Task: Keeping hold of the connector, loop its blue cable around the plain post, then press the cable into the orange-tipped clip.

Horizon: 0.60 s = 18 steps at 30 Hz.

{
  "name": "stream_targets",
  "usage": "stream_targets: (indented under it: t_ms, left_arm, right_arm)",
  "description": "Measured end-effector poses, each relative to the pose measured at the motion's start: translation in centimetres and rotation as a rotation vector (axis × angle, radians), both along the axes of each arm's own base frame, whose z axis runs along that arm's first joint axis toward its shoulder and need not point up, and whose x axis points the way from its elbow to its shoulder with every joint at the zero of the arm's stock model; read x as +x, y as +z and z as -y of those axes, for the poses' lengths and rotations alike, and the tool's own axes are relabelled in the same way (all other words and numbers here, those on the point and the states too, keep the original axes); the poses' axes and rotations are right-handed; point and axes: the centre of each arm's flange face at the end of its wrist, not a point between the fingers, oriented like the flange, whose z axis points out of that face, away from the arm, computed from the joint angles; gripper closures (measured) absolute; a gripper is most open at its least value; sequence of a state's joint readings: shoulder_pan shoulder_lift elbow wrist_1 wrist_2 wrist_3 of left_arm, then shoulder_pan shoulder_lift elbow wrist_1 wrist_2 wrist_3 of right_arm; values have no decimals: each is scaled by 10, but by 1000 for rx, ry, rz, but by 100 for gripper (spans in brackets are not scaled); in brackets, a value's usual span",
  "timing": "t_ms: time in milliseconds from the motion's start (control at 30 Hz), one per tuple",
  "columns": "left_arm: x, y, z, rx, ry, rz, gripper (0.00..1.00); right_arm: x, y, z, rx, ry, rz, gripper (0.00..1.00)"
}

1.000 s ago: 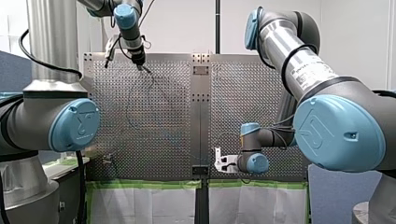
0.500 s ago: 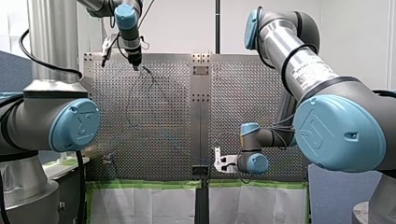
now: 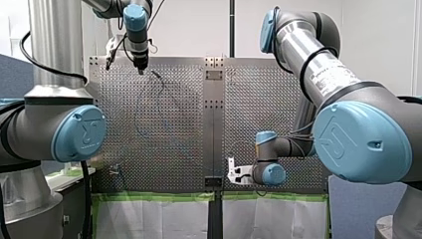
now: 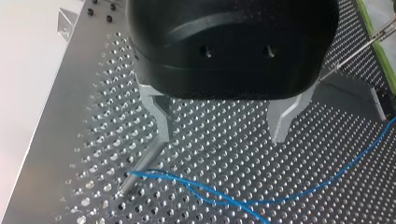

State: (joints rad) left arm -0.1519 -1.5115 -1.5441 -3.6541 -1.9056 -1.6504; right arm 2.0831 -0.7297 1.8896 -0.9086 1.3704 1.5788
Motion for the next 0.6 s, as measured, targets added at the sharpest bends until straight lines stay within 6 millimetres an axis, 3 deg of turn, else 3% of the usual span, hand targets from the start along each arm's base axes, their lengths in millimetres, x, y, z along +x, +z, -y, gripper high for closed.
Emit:
stream_targets:
  t_ms: [600]
  left_arm:
    - [-3,0,5,-19,0,5,2]
  right_arm:
    - [1,0,-2,1,4,-1,89]
